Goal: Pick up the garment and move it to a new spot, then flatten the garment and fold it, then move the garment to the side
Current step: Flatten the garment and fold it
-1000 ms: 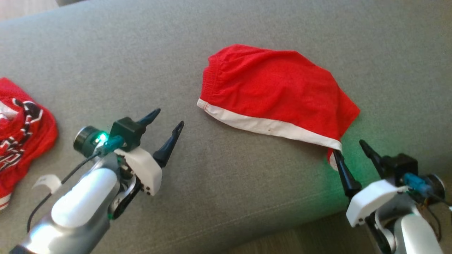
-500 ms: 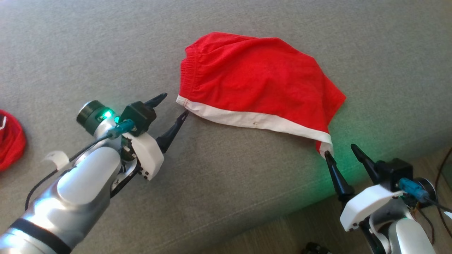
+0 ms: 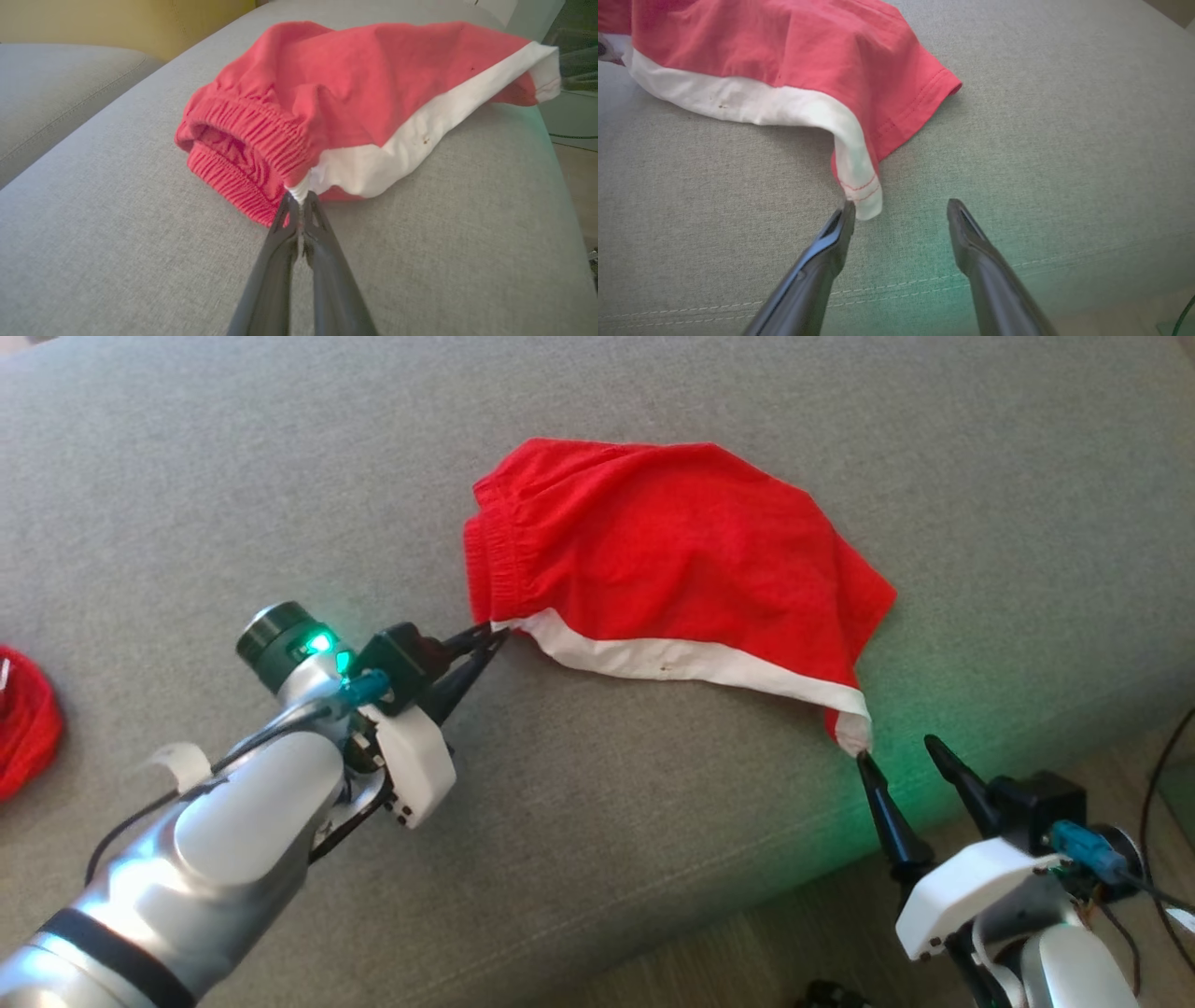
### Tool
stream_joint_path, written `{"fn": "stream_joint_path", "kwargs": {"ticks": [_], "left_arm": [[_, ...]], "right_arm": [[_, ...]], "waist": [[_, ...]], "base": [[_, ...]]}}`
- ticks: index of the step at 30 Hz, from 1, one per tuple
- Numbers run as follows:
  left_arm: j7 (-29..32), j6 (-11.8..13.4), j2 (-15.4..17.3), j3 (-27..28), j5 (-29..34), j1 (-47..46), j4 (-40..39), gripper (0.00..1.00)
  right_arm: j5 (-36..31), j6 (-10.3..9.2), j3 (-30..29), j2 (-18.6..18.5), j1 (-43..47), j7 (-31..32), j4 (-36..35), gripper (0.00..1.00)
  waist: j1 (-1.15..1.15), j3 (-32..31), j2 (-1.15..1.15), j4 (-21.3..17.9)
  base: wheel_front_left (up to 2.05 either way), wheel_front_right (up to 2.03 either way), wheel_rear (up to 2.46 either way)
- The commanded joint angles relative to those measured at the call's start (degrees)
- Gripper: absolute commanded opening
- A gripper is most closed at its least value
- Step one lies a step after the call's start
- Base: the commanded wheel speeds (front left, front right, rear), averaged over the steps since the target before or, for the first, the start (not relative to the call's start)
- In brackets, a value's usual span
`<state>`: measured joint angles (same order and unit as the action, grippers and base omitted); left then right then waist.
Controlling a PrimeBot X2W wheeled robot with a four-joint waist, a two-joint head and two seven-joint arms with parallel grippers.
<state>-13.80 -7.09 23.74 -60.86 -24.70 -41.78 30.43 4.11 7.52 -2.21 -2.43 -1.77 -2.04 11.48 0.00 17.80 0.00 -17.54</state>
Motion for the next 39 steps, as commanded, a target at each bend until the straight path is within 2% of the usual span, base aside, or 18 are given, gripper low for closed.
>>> {"fn": "stream_joint_path", "kwargs": {"ticks": [1, 5, 9, 16, 23, 31, 32, 34, 35, 36, 38, 39], "left_arm": [[-0.7, -0.1, 1.6, 1.7, -0.2, -3.0, -1.5, 0.00], [-0.8, -0.2, 3.0, 1.9, -1.7, -1.9, -4.2, 0.00], [-0.6, -0.1, 5.8, 3.0, -3.4, -1.0, -7.6, 0.00], [1.6, 1.9, 11.1, 5.0, -5.4, 0.6, -14.6, 0.00], [3.7, 3.3, 14.0, 5.4, -6.1, 1.7, -19.0, 0.00], [4.5, 4.6, 15.0, 5.5, -6.7, 2.5, -20.9, 0.00], [4.5, 4.7, 15.0, 5.5, -6.7, 2.6, -20.9, 0.00], [4.6, 4.8, 14.9, 5.4, -6.8, 2.7, -21.1, 0.00], [4.6, 4.9, 14.8, 5.4, -6.9, 2.7, -21.1, 0.00], [4.6, 4.9, 14.8, 5.4, -6.9, 2.6, -21.2, 0.00], [4.6, 5.0, 14.8, 5.4, -7.0, 2.4, -21.3, 0.00], [4.6, 5.0, 14.8, 5.5, -7.0, 2.3, -21.4, 0.00]], "right_arm": [[0.4, -0.03, 1.2, -0.4, -0.4, -0.6, -1.5, 1.00], [2.4, -0.03, 1.7, -0.4, 0.4, -0.8, 0.2, 1.00], [6.1, -0.03, 3.0, -0.4, 0.6, -1.8, 2.9, 1.00], [11.7, -0.03, 5.8, -0.4, -1.1, -5.6, 8.9, 1.00], [10.0, -0.03, 7.1, -0.4, -4.4, -10.3, 12.4, 1.00], [9.0, -0.03, 6.8, -0.4, -3.7, -11.3, 8.6, 1.00], [9.0, -0.03, 6.8, -0.4, -3.6, -11.1, 8.3, 0.88], [8.4, -0.03, 6.6, -0.4, -3.6, -10.4, 8.1, 0.44], [8.1, -0.03, 6.3, -0.4, -3.5, -10.0, 8.2, 0.33], [7.9, -0.03, 6.2, -0.4, -3.5, -9.7, 8.2, 0.29], [7.3, -0.03, 6.0, -0.4, -3.7, -9.2, 8.3, 0.33], [7.0, -0.03, 6.0, -0.4, -3.9, -9.0, 8.4, 0.28]], "waist": [[0.00, -0.1, 0.00, 0.1], [0.00, -0.5, 0.00, 0.7], [0.00, 0.0, 0.00, 1.1], [0.00, 1.9, 0.00, 1.5], [0.00, 2.4, 0.00, 1.7], [0.00, 1.7, 0.00, 1.3], [0.00, 1.6, 0.00, 1.3], [0.00, 1.4, 0.00, 1.3], [0.00, 1.3, 0.00, 1.3], [0.00, 1.3, 0.00, 1.3], [0.00, 1.4, 0.00, 1.4], [0.00, 1.4, 0.00, 1.4]], "base": [[0.00, 0.00, 0.00], [0.00, 0.00, 0.00], [0.00, 0.00, 0.00], [0.00, 0.00, 0.00], [0.00, 0.00, 0.00], [0.00, 0.00, 0.00], [0.00, 0.00, 0.00], [0.00, 0.00, 0.00], [0.00, 0.00, 0.00], [0.00, 0.00, 0.00], [0.00, 0.00, 0.00], [0.00, 0.00, 0.00]]}}
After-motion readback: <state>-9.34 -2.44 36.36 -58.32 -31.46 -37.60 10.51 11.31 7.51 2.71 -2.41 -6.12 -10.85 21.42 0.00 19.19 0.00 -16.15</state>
